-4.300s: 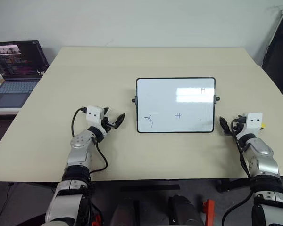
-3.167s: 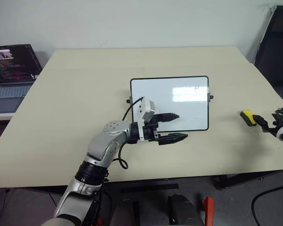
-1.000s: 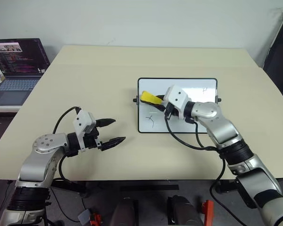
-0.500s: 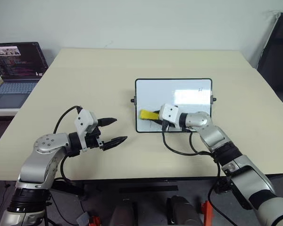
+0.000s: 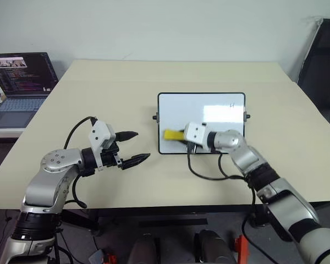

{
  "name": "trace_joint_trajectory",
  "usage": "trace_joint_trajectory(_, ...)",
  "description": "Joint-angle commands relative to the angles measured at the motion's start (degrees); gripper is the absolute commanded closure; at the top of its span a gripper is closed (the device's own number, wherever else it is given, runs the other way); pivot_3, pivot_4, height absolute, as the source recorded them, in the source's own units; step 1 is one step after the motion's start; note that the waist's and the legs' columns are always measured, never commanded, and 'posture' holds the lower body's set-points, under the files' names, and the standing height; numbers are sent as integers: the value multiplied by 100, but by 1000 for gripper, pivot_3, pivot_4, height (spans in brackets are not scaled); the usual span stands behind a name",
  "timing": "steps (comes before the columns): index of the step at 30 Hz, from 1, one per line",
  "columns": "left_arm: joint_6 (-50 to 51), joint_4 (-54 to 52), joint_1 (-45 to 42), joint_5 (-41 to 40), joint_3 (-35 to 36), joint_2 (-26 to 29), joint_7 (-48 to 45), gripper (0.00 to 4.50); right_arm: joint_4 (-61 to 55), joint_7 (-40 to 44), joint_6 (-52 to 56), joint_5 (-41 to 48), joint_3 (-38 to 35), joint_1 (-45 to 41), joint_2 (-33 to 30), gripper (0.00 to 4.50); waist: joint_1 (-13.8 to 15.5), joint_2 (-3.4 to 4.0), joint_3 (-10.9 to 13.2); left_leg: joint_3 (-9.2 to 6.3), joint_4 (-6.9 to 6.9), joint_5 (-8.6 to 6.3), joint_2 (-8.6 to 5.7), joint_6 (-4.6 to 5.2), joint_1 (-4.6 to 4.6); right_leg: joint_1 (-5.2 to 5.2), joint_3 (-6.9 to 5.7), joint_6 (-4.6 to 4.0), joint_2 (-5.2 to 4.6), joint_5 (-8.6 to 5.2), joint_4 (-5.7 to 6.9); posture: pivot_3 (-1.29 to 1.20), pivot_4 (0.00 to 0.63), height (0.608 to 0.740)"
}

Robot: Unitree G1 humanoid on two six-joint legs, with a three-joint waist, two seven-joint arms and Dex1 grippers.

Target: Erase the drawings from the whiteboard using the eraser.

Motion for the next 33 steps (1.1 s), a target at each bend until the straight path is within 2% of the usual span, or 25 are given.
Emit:
trace_joint_trajectory(1,-73,-5,-160,19,-16,-18,-46,0,455,-446,31,-243,-284,37,-216,3523,11,-3,-2,0,0,0,0,0,0,0,0,0,0,0,-1,0,150,740)
trace_joint_trajectory(4,-92,39,-229,32,-53,-43,-48,0,207,-217,-24,-192,-238,256,-237,3524,13,-3,-2,0,-2,0,0,0,-3,1,0,0,0,0,-5,0,150,740)
trace_joint_trajectory(10,-157,187,-334,70,-109,-87,-111,0,-905,909,391,-33,136,1152,-401,3524,17,-5,-3,1,-11,-1,2,1,-9,0,-2,-5,0,-3,-14,0,150,740)
trace_joint_trajectory(14,-224,323,-424,115,-186,-159,-170,0,-1449,1042,564,-150,185,1620,-541,3524,12,-2,-1,1,-13,-2,5,0,-11,-4,-4,-4,2,-8,-14,0,150,740)
trace_joint_trajectory(17,-281,472,-556,156,-244,-227,-212,0,-1856,946,806,84,-181,1673,-583,3525,15,-3,-1,1,-12,-2,5,0,-11,-4,-5,-2,2,-8,-16,0,150,740)
trace_joint_trajectory(21,-383,739,-789,188,-274,-283,-326,0,-3138,1096,2129,1479,-1313,1399,-484,3527,58,3,17,-7,-11,-2,4,0,-42,-23,-11,-9,2,-3,-16,0,150,740)
trace_joint_trajectory(23,-489,1004,-996,161,-159,-236,-406,0,-4206,1627,3233,2512,-2063,1277,-1126,3527,80,9,23,-12,-6,-2,3,-1,-88,-65,-13,11,2,30,-13,0,150,740)
trace_joint_trajectory(25,-492,1142,-1190,51,-13,-190,-474,0,-4872,1984,3838,3102,-2680,1377,-1839,3527,110,18,29,-24,0,-1,-2,-1,-149,-122,-21,17,-1,36,-13,0,150,740)
trace_joint_trajectory(29,-443,1185,-1425,-55,133,-78,-602,0,-4987,2017,3997,3196,-3590,1862,-2884,3527,141,10,24,-47,-7,-13,-3,-4,-165,-119,-63,10,-8,17,-30,0,150,740)
trace_joint_trajectory(33,-399,1113,-1505,-65,124,16,-749,0,-4471,2203,3616,2744,-4286,2956,-3874,3527,142,13,26,-45,-10,-32,-4,-2,-170,-120,-69,6,-11,-12,-29,0,150,740)
